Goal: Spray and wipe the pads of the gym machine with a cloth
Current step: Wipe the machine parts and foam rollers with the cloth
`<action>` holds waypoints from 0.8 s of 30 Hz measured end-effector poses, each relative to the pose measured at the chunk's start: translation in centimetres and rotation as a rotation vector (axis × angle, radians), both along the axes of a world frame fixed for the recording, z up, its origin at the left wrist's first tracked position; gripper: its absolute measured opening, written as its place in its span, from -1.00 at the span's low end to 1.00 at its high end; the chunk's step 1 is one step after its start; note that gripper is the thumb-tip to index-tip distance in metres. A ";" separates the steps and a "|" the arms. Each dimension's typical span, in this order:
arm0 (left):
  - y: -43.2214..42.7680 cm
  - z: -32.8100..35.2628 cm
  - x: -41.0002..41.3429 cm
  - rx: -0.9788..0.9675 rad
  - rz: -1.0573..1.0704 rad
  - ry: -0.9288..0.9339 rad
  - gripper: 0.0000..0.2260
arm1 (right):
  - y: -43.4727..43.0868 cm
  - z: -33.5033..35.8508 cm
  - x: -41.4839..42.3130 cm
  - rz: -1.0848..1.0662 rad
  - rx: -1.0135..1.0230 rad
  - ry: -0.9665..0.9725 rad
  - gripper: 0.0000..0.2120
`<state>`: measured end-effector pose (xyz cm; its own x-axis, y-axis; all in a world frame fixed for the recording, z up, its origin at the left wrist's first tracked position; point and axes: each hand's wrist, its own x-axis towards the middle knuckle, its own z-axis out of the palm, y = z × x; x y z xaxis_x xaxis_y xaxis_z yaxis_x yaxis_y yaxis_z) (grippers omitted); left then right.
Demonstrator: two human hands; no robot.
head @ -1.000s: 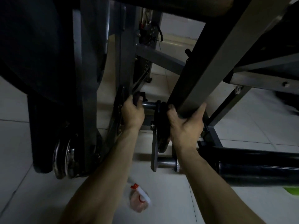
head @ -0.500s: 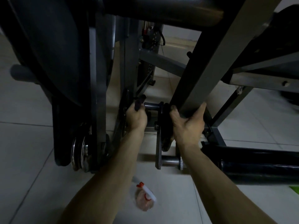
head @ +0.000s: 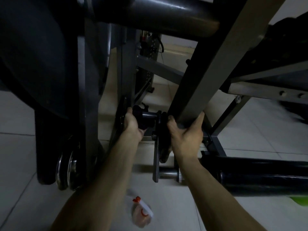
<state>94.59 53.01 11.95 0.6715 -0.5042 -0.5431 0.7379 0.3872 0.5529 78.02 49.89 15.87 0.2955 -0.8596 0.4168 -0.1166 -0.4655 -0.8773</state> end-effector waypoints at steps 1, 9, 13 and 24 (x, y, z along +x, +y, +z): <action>-0.3 -0.3 0.4 0.050 -0.012 -0.034 -0.52 | -0.1 -0.1 0.0 0.000 0.002 0.000 -0.44; 0.4 -0.7 -0.5 0.419 0.015 -0.763 -0.53 | 0.0 -0.1 -0.2 -0.004 -0.010 0.006 -0.48; 1.2 -2.6 -2.4 0.588 0.130 -1.161 -0.67 | 0.3 -0.2 -0.7 -0.002 -0.018 0.012 -0.45; 2.1 -0.4 -3.8 0.644 0.113 -1.461 -0.70 | 0.5 0.4 -0.3 0.006 0.011 0.018 -0.44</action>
<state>90.83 55.06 11.60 0.7979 -0.3698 0.4761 -0.5608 -0.1654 0.8113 77.76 50.34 16.29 0.3079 -0.8624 0.4018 -0.1292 -0.4563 -0.8804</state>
